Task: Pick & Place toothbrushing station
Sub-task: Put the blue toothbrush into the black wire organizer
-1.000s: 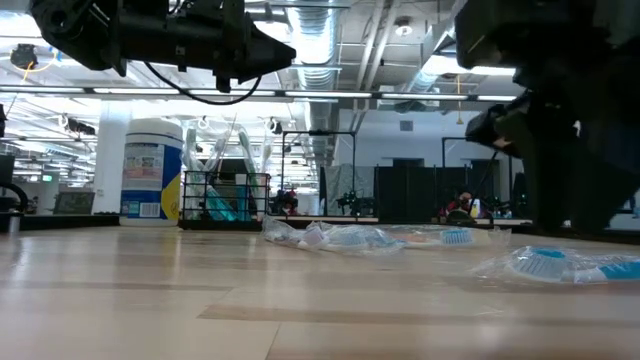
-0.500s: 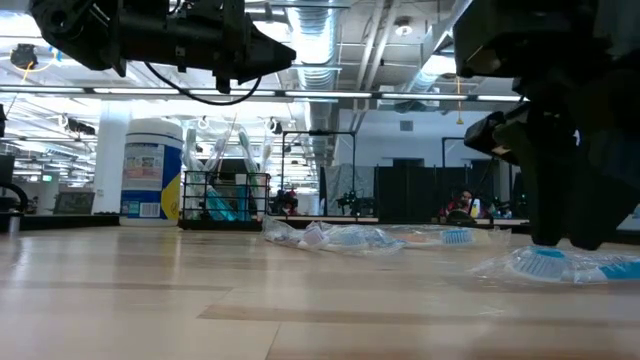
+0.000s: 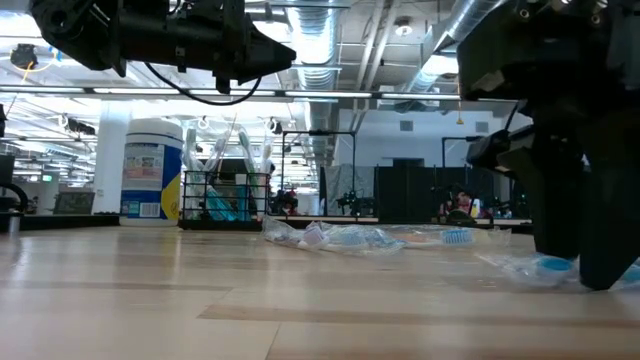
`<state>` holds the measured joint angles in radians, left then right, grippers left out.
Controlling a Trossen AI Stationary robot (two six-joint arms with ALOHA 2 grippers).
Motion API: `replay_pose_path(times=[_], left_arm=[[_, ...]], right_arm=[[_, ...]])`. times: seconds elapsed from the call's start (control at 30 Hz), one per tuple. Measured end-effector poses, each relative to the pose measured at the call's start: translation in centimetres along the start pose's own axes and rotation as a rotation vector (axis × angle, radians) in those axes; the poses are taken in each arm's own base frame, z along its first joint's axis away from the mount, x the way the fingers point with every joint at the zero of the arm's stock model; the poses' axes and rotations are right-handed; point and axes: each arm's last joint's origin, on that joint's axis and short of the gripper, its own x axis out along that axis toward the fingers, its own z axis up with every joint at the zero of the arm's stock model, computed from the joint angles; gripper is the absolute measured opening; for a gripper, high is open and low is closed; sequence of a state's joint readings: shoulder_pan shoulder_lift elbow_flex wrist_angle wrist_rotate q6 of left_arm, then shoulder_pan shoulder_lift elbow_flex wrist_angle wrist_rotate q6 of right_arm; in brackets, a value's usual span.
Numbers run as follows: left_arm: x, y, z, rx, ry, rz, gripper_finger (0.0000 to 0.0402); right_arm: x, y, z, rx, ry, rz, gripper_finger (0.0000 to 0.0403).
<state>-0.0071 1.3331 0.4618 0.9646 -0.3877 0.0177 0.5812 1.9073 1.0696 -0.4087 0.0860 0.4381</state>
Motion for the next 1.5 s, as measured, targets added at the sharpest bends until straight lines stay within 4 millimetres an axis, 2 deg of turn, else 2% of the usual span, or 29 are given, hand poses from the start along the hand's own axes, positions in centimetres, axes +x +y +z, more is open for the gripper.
replay_pose_path(times=[0.13, 0.33, 0.6, 0.9, 1.1, 1.33, 1.5], left_arm=[[0.0, 0.0, 0.0, 0.0, 0.0, 0.0, 0.0106], [0.0, 0.0, 0.0, 0.0, 0.0, 0.0, 0.0106], [0.0, 0.0, 0.0, 0.0, 0.0, 0.0, 0.0106], [0.0, 0.0, 0.0, 0.0, 0.0, 0.0, 0.0106], [0.0, 0.0, 0.0, 0.0, -0.001, 0.0, 0.0106], [0.0, 0.0, 0.0, -0.002, -0.003, -0.007, 0.0106], [0.0, -0.3, 0.3, -0.01, -0.033, -0.116, 0.0106]], right_arm=[[0.2, 0.0, 0.1, -0.003, 0.018, -0.029, 0.009], [-1.4, 0.1, 0.3, -0.041, -0.025, -0.039, 0.0012], [-4.9, -0.5, 1.2, -0.026, -0.162, -0.116, 0.0005], [-12.8, -2.7, 2.1, 0.028, -0.485, -0.361, 0.0002], [-16.8, -4.3, 3.0, 0.032, -0.683, -0.467, 0.0001], [-18.7, -6.5, 5.0, -0.002, -0.839, -0.486, 0.0], [-19.3, -8.6, 6.3, 0.013, -0.926, -0.419, 0.0]])
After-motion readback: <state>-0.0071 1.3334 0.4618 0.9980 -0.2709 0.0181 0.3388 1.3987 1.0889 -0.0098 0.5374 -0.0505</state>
